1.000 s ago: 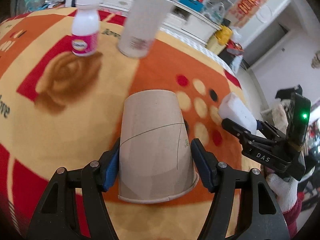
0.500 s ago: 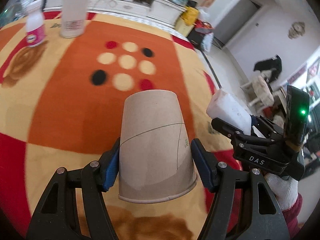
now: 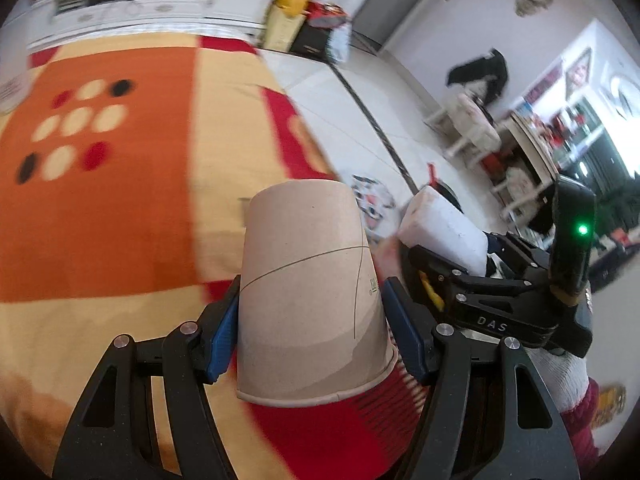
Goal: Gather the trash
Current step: 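Carry the paper cup and foam block from the table over the black bin, then open both grippers to drop the paper cup and foam block into the bin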
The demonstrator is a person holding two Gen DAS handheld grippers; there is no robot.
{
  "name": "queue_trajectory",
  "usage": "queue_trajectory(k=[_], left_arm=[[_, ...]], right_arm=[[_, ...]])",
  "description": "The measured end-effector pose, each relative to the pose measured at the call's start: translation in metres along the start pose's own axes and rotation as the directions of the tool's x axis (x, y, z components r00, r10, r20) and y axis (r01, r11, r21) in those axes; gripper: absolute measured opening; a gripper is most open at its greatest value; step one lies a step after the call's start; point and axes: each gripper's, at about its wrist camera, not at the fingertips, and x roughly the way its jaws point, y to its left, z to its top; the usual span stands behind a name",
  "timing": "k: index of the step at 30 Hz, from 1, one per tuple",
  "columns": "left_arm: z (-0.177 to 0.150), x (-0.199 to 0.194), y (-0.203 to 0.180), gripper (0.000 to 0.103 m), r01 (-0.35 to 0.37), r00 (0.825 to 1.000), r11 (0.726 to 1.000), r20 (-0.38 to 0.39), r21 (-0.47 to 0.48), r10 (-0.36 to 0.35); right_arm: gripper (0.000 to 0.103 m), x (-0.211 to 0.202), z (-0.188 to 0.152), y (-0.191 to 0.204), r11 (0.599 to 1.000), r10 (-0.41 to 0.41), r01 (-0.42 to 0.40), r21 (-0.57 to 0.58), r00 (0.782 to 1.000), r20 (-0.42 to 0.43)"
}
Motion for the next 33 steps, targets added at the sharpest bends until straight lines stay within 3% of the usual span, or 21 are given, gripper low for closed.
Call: queue_trajectory(k=[9,16,23,28,33], left_arm=[[0.009,0.051,-0.073,0.066,0.084,0.993,0.992,-0.088,0.096,-0.075],[0.01,0.095,-0.112,0.066,0.138,0.98,0.984,-0.156,0.116,-0.119],[0.011,0.127,-0.127,0.067,0.218,0.96,0.973,-0.196,0.074,-0.2],[0.013,0.138,-0.13,0.067,0.259,0.949,0.964,-0.198,0.053,-0.244],[0.015,0.134,-0.126,0.08,0.282,0.949,0.958,-0.162,0.051,-0.271]], right_arm=[[0.077,0.001,-0.041,-0.089,0.985,-0.091,0.101,0.139,0.993,-0.075],[0.078,0.02,-0.06,-0.133,0.97,-0.093,0.122,0.211,0.986,-0.14],[0.083,0.024,-0.065,-0.159,0.955,-0.099,0.137,0.263,0.983,-0.154],[0.093,0.019,-0.07,-0.172,0.944,-0.095,0.133,0.302,0.986,-0.135],[0.093,0.014,-0.073,-0.174,0.937,-0.101,0.136,0.321,0.987,-0.123]])
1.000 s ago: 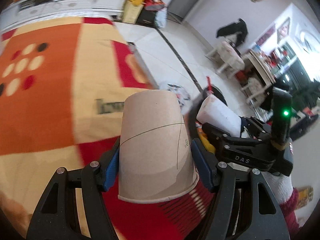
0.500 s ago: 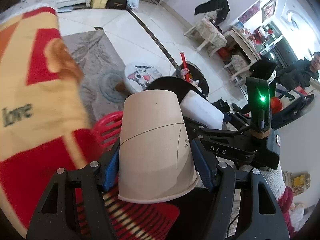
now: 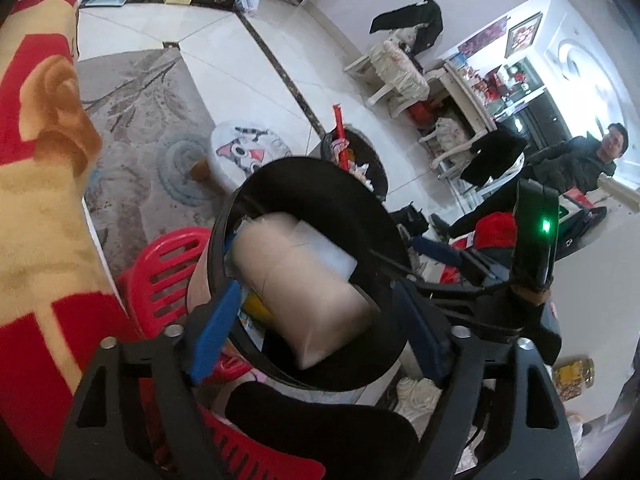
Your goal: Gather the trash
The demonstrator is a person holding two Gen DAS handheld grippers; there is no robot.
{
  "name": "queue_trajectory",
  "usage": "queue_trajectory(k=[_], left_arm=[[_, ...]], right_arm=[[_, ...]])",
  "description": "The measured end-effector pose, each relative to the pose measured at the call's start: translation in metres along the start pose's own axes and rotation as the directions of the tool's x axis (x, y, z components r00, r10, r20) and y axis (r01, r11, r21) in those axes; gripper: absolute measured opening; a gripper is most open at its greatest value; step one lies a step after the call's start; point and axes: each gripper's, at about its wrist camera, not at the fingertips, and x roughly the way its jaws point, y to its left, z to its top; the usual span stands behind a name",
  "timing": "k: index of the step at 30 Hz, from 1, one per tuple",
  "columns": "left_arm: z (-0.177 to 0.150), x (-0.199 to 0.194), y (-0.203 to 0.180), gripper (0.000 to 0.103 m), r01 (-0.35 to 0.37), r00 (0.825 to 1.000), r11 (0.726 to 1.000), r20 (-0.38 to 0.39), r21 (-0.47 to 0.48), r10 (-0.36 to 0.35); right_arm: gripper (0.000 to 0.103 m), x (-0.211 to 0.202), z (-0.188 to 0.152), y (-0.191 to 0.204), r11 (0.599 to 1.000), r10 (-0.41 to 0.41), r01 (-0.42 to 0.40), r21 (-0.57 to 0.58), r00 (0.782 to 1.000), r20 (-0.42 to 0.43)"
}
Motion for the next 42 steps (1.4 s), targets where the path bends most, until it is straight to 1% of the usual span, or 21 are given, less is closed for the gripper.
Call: queue_trajectory(k=[2,3,5,7,9,10,11,14,15,17,19,22,26,30,33,35,38,42], left_arm=[[0.002,-0.002,-0.002,0.08,-0.011,1.0,1.0,0.013,0.005,0.01],[0.002,-0.004,-0.003,0.08,-0.027,0.999,1.0,0.021,0.012,0.027],[0.001,-0.014,-0.006,0.08,-0.08,0.996,0.996,0.051,0.038,0.078],[-0.001,-0.027,-0.011,0.08,-0.163,0.982,0.984,0.105,0.075,0.155],[-0.004,-0.041,-0.018,0.08,-0.25,0.958,0.963,0.172,0.106,0.229],[-0.007,-0.049,-0.022,0.08,-0.3,0.94,0.947,0.203,0.115,0.273],[-0.01,-0.053,-0.023,0.08,-0.333,0.927,0.935,0.221,0.119,0.302],[-0.023,-0.067,-0.026,0.08,-0.401,0.89,0.907,0.286,0.128,0.354],[-0.028,-0.071,-0.026,0.08,-0.415,0.882,0.901,0.303,0.13,0.362],[-0.035,-0.079,-0.028,0.08,-0.438,0.866,0.889,0.33,0.137,0.376],[-0.043,-0.088,-0.03,0.08,-0.45,0.852,0.882,0.362,0.141,0.377],[-0.054,-0.1,-0.03,0.08,-0.442,0.847,0.886,0.391,0.139,0.36],[-0.062,-0.11,-0.033,0.08,-0.438,0.844,0.888,0.406,0.143,0.351],[-0.073,-0.116,-0.037,0.08,-0.456,0.827,0.875,0.439,0.16,0.351],[-0.079,-0.118,-0.041,0.08,-0.47,0.815,0.867,0.46,0.168,0.353],[-0.082,-0.119,-0.042,0.08,-0.476,0.808,0.862,0.472,0.171,0.353],[-0.086,-0.121,-0.044,0.08,-0.493,0.791,0.853,0.498,0.174,0.355],[-0.087,-0.122,-0.042,0.08,-0.502,0.778,0.849,0.515,0.163,0.361]], right_arm=[[0.093,-0.003,-0.002,0.0,1.0,0.001,-0.001,0.008,1.0,0.008],[0.093,-0.005,-0.003,0.001,1.0,-0.004,0.004,0.008,1.0,0.014],[0.093,-0.011,-0.006,0.004,1.0,-0.02,0.02,0.004,0.999,0.035],[0.093,-0.021,-0.01,0.009,1.0,-0.031,0.031,-0.002,0.996,0.08],[0.093,-0.032,-0.016,0.014,0.999,-0.042,0.043,0.002,0.991,0.128],[0.093,-0.037,-0.018,0.017,0.999,-0.04,0.039,0.008,0.988,0.147],[0.093,-0.041,-0.02,0.02,0.999,-0.036,0.034,0.014,0.986,0.163],[0.093,-0.053,-0.027,0.033,0.999,-0.046,0.041,0.026,0.974,0.221],[0.093,-0.058,-0.03,0.038,0.998,-0.055,0.051,0.025,0.968,0.245],[0.093,-0.07,-0.037,0.048,0.997,-0.076,0.07,0.03,0.951,0.299],[0.093,-0.08,-0.044,0.052,0.997,-0.079,0.066,0.048,0.936,0.342],[0.093,-0.096,-0.053,0.056,0.996,-0.045,0.012,0.086,0.917,0.395],[0.093,-0.109,-0.06,0.058,0.994,-0.037,-0.01,0.109,0.906,0.423],[0.093,-0.122,-0.068,0.063,0.993,-0.03,-0.028,0.119,0.889,0.457],[0.093,-0.129,-0.074,0.069,0.993,-0.059,0.0,0.122,0.875,0.481],[0.093,-0.132,-0.077,0.071,0.993,-0.061,0.004,0.116,0.868,0.492],[0.093,-0.133,-0.079,0.075,0.994,-0.056,0.0,0.112,0.866,0.498],[0.093,-0.136,-0.082,0.077,0.994,-0.052,-0.006,0.113,0.86,0.507]])
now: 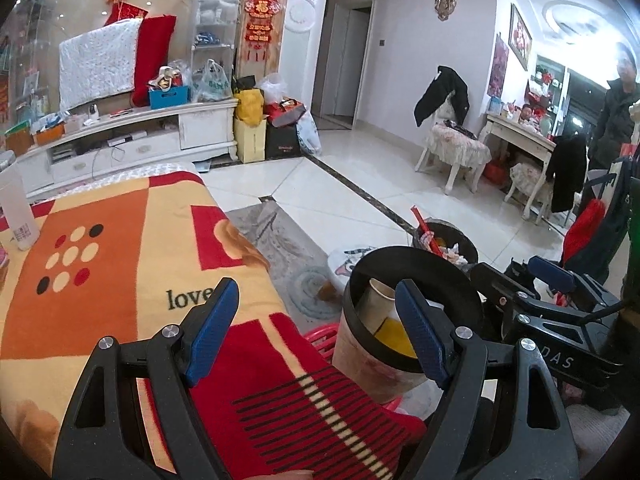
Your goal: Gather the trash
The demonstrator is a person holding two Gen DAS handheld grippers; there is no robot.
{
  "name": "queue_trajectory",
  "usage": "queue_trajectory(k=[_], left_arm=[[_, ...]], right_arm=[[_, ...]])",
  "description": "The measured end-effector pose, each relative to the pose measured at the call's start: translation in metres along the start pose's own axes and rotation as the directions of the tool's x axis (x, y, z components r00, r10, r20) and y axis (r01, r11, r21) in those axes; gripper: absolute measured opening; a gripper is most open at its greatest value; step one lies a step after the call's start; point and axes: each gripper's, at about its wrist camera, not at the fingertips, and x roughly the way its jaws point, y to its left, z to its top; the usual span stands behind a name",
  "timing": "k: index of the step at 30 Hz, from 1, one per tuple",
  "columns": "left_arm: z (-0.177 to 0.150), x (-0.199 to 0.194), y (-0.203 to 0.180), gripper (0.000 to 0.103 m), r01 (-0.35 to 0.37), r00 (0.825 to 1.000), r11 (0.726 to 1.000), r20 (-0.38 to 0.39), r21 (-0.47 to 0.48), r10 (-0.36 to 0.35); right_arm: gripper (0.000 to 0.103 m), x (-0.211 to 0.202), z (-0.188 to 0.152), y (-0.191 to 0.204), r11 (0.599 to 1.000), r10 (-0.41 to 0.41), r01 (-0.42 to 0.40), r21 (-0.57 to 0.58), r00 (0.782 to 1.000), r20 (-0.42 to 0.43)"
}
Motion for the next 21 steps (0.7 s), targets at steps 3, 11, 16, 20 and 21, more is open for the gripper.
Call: queue_trajectory(k=[3,11,16,20,21], left_arm=[[-0.0013,0.0006,0.0014,0.08,-0.012,1.0,1.0,0.005,0.0,0.012],[-0.0033,-0.0018,0.0011,0.08,-0.017,1.0,1.0,0.026,-0.009,0.017],[-0.0044,-0.0027,0.0006,0.08,-0.017,1.0,1.0,0.025,-0.01,0.017],[-0.0041,-0.0019,0.001,0.08,-0.015,1.0,1.0,0.021,-0.014,0.015],[-0.004,-0.002,0.0009,0.08,-0.015,1.0,1.0,0.022,-0.014,0.015]], right_arm=[[0.093,-0.001,0.0005,-0.0014,1.0,0.003,-0.003,0.006,1.0,0.002],[0.093,-0.0028,0.0024,-0.002,1.0,0.003,-0.003,0.01,1.0,0.006],[0.093,-0.003,0.0025,-0.0021,1.0,0.004,-0.004,0.011,1.0,0.007],[0.093,-0.0036,0.0028,-0.0017,1.0,0.002,-0.002,0.005,1.0,0.01],[0.093,-0.0042,0.0031,-0.001,1.0,0.002,-0.002,0.002,1.0,0.01]])
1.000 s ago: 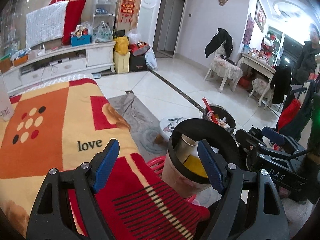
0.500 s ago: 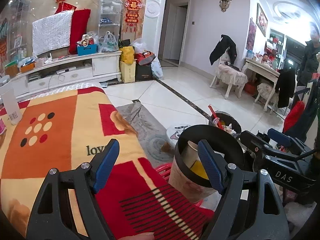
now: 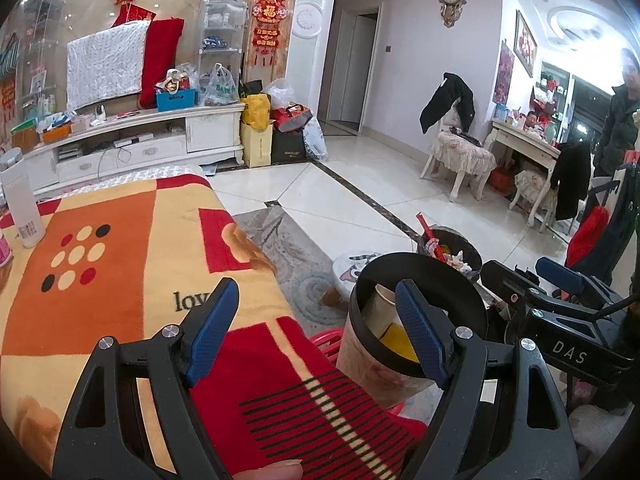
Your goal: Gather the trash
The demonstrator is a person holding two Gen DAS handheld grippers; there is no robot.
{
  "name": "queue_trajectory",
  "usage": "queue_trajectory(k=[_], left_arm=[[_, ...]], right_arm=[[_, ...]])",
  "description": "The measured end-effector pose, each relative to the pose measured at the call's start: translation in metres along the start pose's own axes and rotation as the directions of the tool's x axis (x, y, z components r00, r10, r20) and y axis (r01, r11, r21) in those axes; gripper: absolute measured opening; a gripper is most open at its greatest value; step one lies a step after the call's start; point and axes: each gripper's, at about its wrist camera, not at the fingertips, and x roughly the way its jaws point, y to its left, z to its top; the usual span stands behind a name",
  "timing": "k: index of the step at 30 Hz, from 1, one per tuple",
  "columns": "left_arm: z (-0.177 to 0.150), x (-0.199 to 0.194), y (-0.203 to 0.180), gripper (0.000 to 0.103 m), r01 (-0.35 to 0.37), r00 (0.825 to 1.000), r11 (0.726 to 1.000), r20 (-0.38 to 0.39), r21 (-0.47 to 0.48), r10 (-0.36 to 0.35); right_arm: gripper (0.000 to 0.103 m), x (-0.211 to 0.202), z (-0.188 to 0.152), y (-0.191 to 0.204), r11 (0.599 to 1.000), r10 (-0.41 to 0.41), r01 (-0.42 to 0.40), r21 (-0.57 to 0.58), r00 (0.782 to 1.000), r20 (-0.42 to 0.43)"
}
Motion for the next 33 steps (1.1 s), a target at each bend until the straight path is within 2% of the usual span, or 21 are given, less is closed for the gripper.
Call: queue_trajectory(k=[33], left_arm=[[0.002,0.002,0.01,0.08,-0.008,1.0,1.0,-0.001,-0.009,0.008]], right_arm=[[0.094,0.003,0.011,0.013,1.0,0.01,-0.011,-0.015,1.0,-0.016]])
